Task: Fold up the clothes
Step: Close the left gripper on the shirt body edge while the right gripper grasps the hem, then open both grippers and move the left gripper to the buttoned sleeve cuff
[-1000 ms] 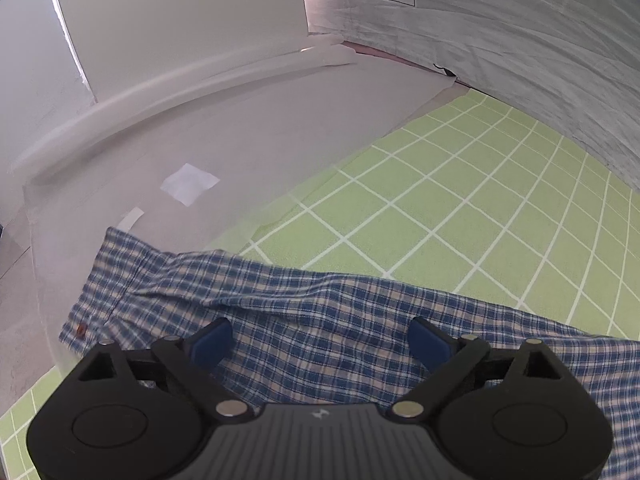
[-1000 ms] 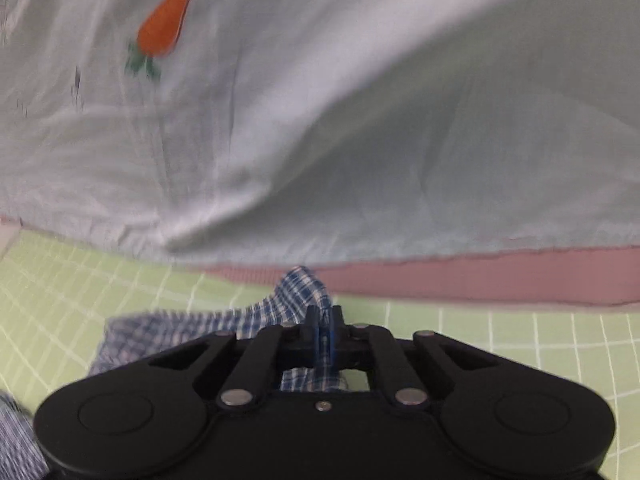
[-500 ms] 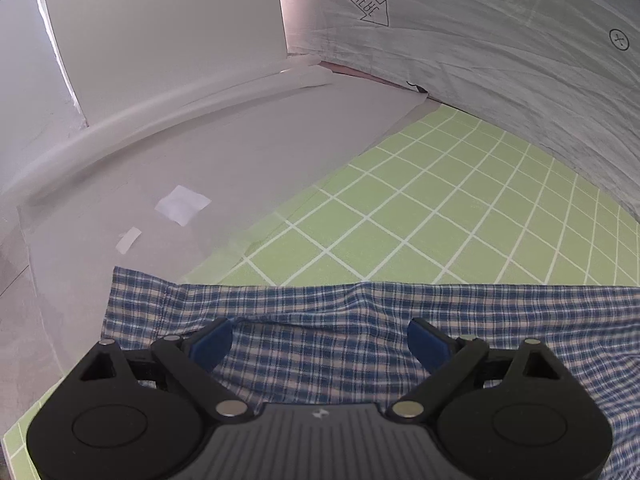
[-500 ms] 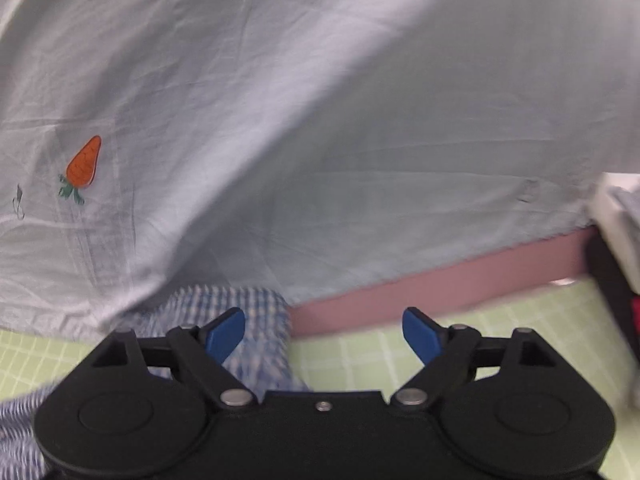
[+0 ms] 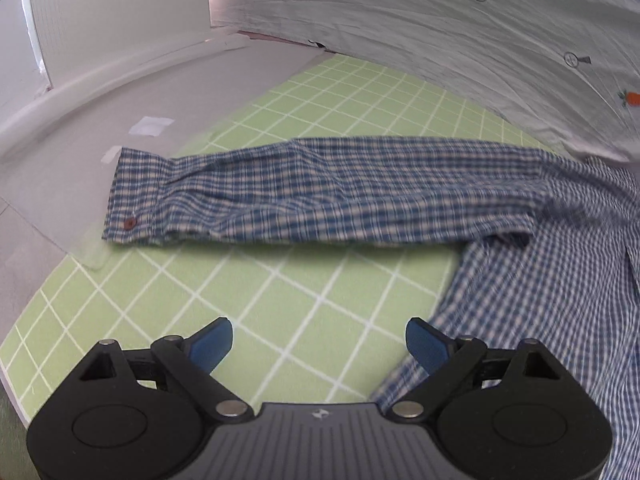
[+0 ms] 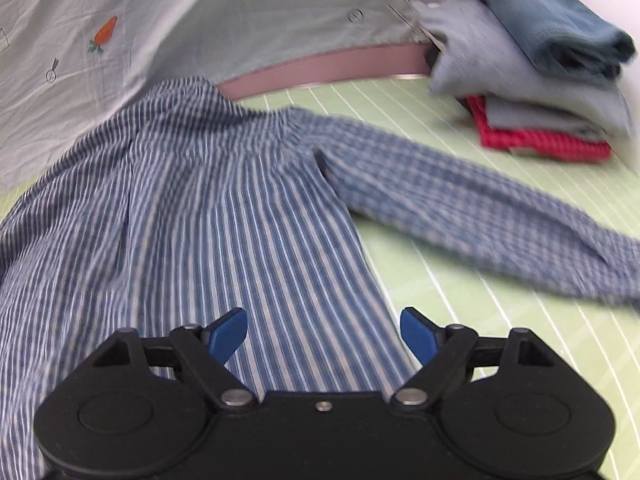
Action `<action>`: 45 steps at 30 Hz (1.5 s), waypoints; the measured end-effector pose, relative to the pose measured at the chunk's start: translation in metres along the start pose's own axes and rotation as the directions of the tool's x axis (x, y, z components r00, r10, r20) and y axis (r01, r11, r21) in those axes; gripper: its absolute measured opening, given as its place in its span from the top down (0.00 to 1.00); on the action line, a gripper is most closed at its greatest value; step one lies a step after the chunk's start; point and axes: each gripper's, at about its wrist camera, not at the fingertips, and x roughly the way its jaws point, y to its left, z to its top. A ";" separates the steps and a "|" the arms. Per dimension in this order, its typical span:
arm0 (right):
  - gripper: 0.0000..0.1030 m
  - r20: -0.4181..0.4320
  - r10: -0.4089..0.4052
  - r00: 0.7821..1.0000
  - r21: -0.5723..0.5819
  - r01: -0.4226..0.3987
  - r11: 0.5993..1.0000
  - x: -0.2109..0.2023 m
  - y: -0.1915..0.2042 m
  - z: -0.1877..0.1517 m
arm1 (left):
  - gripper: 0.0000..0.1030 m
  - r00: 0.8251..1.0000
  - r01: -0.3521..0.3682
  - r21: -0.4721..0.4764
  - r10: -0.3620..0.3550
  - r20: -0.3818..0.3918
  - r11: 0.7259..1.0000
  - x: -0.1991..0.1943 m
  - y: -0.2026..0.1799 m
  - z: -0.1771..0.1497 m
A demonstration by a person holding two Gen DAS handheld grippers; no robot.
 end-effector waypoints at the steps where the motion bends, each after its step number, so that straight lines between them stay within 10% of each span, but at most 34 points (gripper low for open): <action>1: 0.20 -0.005 -0.003 1.000 -0.001 0.003 1.000 -0.004 -0.003 -0.007 | 0.10 1.000 0.004 0.005 -0.003 -0.009 1.000 -0.003 0.000 -0.007; 12: 0.21 -0.058 0.020 0.998 -0.034 -0.022 0.999 -0.027 -0.017 -0.048 | 0.36 0.996 0.058 0.020 -0.056 -0.063 0.998 -0.018 0.001 -0.047; 21: 0.64 -0.075 0.047 0.996 -0.099 -0.055 0.994 -0.035 -0.021 -0.060 | 0.96 0.993 0.094 0.009 -0.093 -0.076 0.996 -0.025 0.005 -0.070; 27: 0.95 -0.067 0.068 0.995 -0.101 -0.075 0.992 -0.037 -0.030 -0.064 | 0.99 0.992 0.108 -0.014 -0.108 -0.072 0.994 -0.037 0.010 -0.085; 43: 0.96 -0.092 0.077 0.993 -0.141 -0.090 0.986 -0.037 -0.038 -0.058 | 0.94 0.995 0.031 -0.103 -0.041 -0.095 0.994 -0.065 0.015 -0.121; 45: 0.91 -0.104 0.080 0.991 -0.138 -0.094 0.986 -0.036 -0.039 -0.054 | 0.76 0.996 0.022 -0.117 -0.032 -0.086 0.993 -0.068 0.014 -0.122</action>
